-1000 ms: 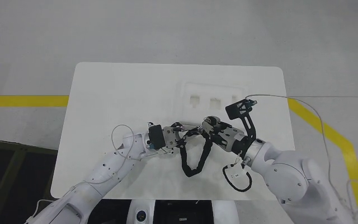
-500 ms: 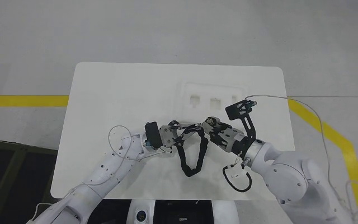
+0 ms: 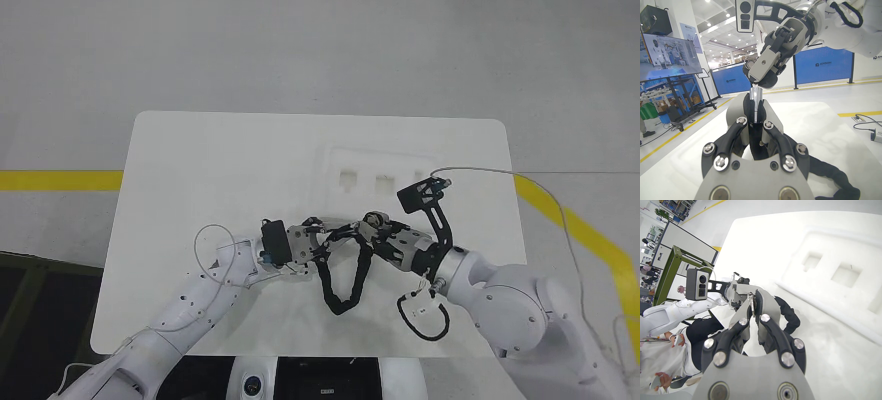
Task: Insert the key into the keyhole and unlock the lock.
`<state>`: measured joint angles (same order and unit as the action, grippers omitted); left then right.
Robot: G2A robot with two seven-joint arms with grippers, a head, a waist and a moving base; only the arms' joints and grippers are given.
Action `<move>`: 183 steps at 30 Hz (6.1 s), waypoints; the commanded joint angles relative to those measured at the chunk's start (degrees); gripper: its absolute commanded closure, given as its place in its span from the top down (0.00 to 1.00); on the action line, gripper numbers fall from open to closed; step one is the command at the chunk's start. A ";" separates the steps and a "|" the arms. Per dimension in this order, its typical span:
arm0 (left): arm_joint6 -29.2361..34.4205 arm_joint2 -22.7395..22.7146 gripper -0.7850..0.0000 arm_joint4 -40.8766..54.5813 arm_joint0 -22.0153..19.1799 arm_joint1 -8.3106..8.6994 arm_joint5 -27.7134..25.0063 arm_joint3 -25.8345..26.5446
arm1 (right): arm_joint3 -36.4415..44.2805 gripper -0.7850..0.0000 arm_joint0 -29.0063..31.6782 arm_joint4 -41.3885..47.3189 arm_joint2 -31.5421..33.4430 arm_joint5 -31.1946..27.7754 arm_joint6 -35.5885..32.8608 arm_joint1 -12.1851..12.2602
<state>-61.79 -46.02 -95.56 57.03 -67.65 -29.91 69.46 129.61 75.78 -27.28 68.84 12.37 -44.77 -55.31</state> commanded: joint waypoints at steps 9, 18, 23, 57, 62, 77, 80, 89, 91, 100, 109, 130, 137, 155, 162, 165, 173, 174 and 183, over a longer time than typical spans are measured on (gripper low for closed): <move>-0.48 -0.50 0.00 0.21 0.25 -0.06 -0.21 0.17 | -1.29 0.31 -1.57 1.16 -0.60 0.15 -2.26 -0.37; -0.74 -0.74 0.00 0.18 0.40 -0.13 -0.46 0.09 | -1.34 0.43 -2.45 1.32 -1.07 0.03 -2.46 -0.70; -1.14 -0.94 0.00 0.44 0.58 -0.16 -0.59 -0.30 | -0.92 0.43 -2.21 1.26 -0.70 -0.10 -2.42 -0.76; 3.00 -2.30 0.00 1.55 1.95 0.22 -5.24 0.05 | 0.62 0.00 1.52 -1.45 8.14 -5.94 -4.07 0.03; 3.27 -2.22 0.00 1.62 1.89 0.15 -5.37 0.01 | 1.06 0.00 0.34 -3.18 6.51 -5.67 -5.20 -0.09; 3.34 -2.15 0.00 2.01 1.87 -0.01 -5.65 -0.13 | 0.91 0.00 -0.39 -2.61 5.41 -4.60 -4.43 -0.51; 3.24 -2.20 0.00 2.13 1.92 -0.02 -5.75 -0.16 | 0.96 0.00 -0.53 -3.18 5.05 -4.41 -4.75 -0.56; 2.77 -2.42 0.00 2.34 1.99 -0.02 -5.97 0.22 | 0.54 0.00 -1.16 -3.90 3.69 -3.93 -4.71 -0.83; 2.58 -2.36 0.00 2.40 2.01 -0.05 -6.09 0.27 | 0.32 0.00 -1.33 -3.73 3.47 -3.95 -4.56 -0.91; 2.19 -2.20 0.00 2.66 1.82 -0.21 -6.32 0.12 | -0.02 0.00 -1.58 -3.57 3.03 -4.00 -3.77 -1.17; 2.07 -1.82 0.00 3.07 1.42 -0.50 -6.49 0.01 | -0.10 0.00 -1.31 -3.22 3.00 -4.04 -2.81 -1.38; 0.73 -1.45 0.00 4.90 1.38 -1.00 -7.23 -1.66 | -0.65 0.00 1.43 2.55 8.48 -6.81 1.07 -1.56; 0.66 -1.71 0.00 5.58 1.39 -1.08 -7.58 -2.07 | -1.60 0.00 3.56 5.83 11.63 -8.94 -1.59 -1.24; 0.85 -1.61 0.00 8.14 1.65 -1.59 -9.00 -2.13 | -3.38 0.00 6.53 4.68 9.36 -21.03 8.99 -1.64; 0.95 -1.77 0.00 8.49 1.89 -1.69 -9.15 -2.43 | -3.03 0.00 7.96 3.25 9.90 -21.66 13.27 -1.84; 0.90 -1.86 0.00 8.74 1.96 -1.74 -9.26 -2.48 | -3.14 0.00 8.18 3.91 10.71 -21.43 13.23 -1.84; 0.90 -1.58 0.00 9.05 1.92 -1.95 -10.33 -2.44 | -3.48 0.00 5.99 3.80 9.54 -22.73 13.92 -2.15; 0.94 -1.38 0.00 9.11 1.88 -1.99 -11.05 -2.42 | -3.86 0.00 5.49 4.65 9.21 -23.88 14.42 -2.23; 5.17 -0.03 0.00 19.66 2.60 -2.55 -17.75 -2.62 | -11.56 0.00 2.85 12.50 8.59 -35.04 14.16 -2.46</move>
<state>-58.16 -46.28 -78.76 59.51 -70.15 -46.14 66.92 119.12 78.94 -15.62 77.45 -21.01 -30.28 -57.78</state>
